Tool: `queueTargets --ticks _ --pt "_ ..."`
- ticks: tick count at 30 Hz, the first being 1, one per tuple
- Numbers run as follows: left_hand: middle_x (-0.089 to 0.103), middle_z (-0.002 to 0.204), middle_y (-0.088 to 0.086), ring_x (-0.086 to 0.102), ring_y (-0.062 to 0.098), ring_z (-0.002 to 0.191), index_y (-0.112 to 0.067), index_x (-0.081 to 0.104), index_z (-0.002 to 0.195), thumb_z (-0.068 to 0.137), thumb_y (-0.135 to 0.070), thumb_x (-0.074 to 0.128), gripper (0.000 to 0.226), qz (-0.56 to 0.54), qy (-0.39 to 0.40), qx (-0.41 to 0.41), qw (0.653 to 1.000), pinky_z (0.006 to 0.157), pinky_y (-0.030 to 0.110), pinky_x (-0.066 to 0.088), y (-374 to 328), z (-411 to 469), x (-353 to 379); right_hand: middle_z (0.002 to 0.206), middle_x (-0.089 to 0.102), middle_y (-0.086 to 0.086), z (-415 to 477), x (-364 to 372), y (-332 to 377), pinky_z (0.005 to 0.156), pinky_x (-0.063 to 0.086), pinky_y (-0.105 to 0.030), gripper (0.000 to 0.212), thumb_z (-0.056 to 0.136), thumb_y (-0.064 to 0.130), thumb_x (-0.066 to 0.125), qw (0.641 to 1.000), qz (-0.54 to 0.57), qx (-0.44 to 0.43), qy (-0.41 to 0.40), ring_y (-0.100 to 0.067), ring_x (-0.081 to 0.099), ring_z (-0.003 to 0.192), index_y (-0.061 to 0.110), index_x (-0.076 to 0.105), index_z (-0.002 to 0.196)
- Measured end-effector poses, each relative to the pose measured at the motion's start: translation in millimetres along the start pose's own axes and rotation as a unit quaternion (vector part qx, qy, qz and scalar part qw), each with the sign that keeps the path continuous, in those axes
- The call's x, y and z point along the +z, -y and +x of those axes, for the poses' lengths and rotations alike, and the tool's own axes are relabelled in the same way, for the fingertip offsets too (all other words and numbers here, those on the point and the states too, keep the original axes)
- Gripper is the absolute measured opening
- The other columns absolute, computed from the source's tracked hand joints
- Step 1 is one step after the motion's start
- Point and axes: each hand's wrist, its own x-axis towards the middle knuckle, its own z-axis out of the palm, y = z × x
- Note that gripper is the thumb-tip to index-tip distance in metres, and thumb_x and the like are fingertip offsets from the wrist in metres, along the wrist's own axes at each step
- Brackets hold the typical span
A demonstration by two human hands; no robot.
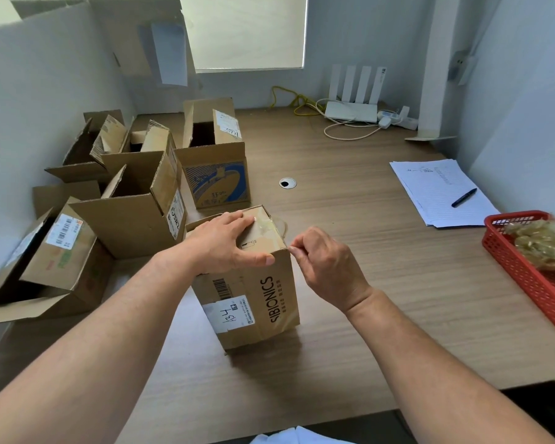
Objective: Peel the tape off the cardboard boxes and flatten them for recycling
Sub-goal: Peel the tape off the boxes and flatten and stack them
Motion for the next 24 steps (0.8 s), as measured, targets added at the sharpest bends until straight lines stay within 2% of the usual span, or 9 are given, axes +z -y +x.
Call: queueTargets --ticks 2,5,8,10,12,15,18,22,24 --pt "0.006 0.162 -0.008 0.007 0.018 0.148 -0.031 0.010 0.154 0.058 -0.087 0.042 0.116 0.007 -0.003 0.012 1.000 0.118 0.041 0.011 1.8 -3.3 4.1 0.071 0.055 -0.007 4.3 -0.4 -1.2 0.050 0.037 -0.017 0.012 0.090 0.018 0.046 0.999 0.011 0.037 -0.008 -0.019 0.051 0.053 0.008 0.050 0.085" --pt "-0.004 0.162 -0.012 -0.008 0.013 0.148 -0.034 0.004 0.154 0.061 -0.088 0.043 0.115 0.032 -0.019 0.047 0.998 0.116 0.035 -0.007 5.0 -14.7 20.5 0.077 0.060 -0.012 19.1 -4.5 -5.5 0.055 0.036 -0.024 0.022 0.092 0.020 0.047 0.986 0.026 0.163 -0.012 -0.029 0.057 0.063 0.001 0.056 0.084" --pt "-0.010 0.161 -0.011 -0.017 0.009 0.146 -0.035 0.000 0.154 0.053 -0.099 0.030 0.123 0.028 -0.039 0.067 0.997 0.110 0.030 -0.017 6.8 -23.2 34.3 0.083 0.063 -0.008 31.2 -2.9 -5.3 0.066 0.045 -0.034 0.013 0.094 0.016 0.054 0.954 0.080 0.285 0.053 -0.030 0.060 0.076 0.005 0.058 0.091" --pt "-0.011 0.161 -0.011 -0.017 0.009 0.146 -0.036 -0.001 0.153 0.041 -0.104 0.017 0.133 0.022 -0.048 0.066 0.996 0.111 0.030 -0.017 6.8 -23.1 36.9 0.075 0.064 -0.003 36.2 1.3 3.1 0.069 0.053 -0.041 0.009 0.093 0.013 0.054 0.922 0.165 0.345 0.068 -0.025 0.063 0.069 0.010 0.059 0.086" --pt "-0.011 0.161 -0.011 -0.018 0.009 0.146 -0.036 -0.001 0.153 0.038 -0.105 0.013 0.135 0.025 -0.055 0.066 0.996 0.111 0.031 -0.017 6.9 -22.6 37.7 0.072 0.065 -0.001 38.2 1.9 12.5 0.072 0.056 -0.044 0.013 0.090 0.009 0.055 0.893 0.231 0.376 0.093 -0.019 0.064 0.067 0.013 0.063 0.082" --pt "-0.011 0.161 -0.011 -0.018 0.009 0.146 -0.036 -0.002 0.153 0.038 -0.105 0.012 0.135 0.024 -0.056 0.067 0.996 0.111 0.031 -0.016 7.4 -23.7 38.2 0.081 0.068 0.001 37.6 -3.5 17.2 0.081 0.054 -0.040 0.013 0.088 0.018 0.063 0.897 0.239 0.345 0.139 -0.018 0.063 0.079 0.010 0.072 0.085" --pt "-0.010 0.162 -0.010 -0.017 0.010 0.146 -0.034 -0.001 0.154 0.036 -0.106 0.008 0.138 0.029 -0.061 0.068 0.995 0.113 0.032 -0.015 4.6 -22.8 38.8 0.101 0.057 0.001 35.4 -6.4 20.7 0.080 0.044 -0.025 0.026 0.084 0.032 0.067 0.929 0.121 0.277 0.213 -0.015 0.057 0.087 0.012 0.067 0.101" --pt "-0.009 0.162 -0.008 -0.017 0.011 0.147 -0.032 0.000 0.154 0.032 -0.106 0.004 0.142 0.040 -0.069 0.065 0.995 0.114 0.033 -0.014 -0.5 -23.1 40.0 0.105 0.059 -0.008 30.5 0.2 29.0 0.076 0.041 -0.030 0.018 0.094 0.023 0.054 0.964 0.005 0.207 0.168 -0.025 0.057 0.093 0.009 0.063 0.101" --pt "-0.009 0.162 -0.008 -0.016 0.011 0.147 -0.032 0.000 0.154 0.032 -0.106 0.004 0.143 0.036 -0.069 0.061 0.995 0.115 0.033 -0.013 -0.1 -25.4 39.9 0.102 0.061 -0.011 28.2 4.0 28.7 0.074 0.040 -0.032 0.018 0.096 0.018 0.049 0.967 -0.004 0.205 0.149 -0.028 0.057 0.092 0.006 0.062 0.099"
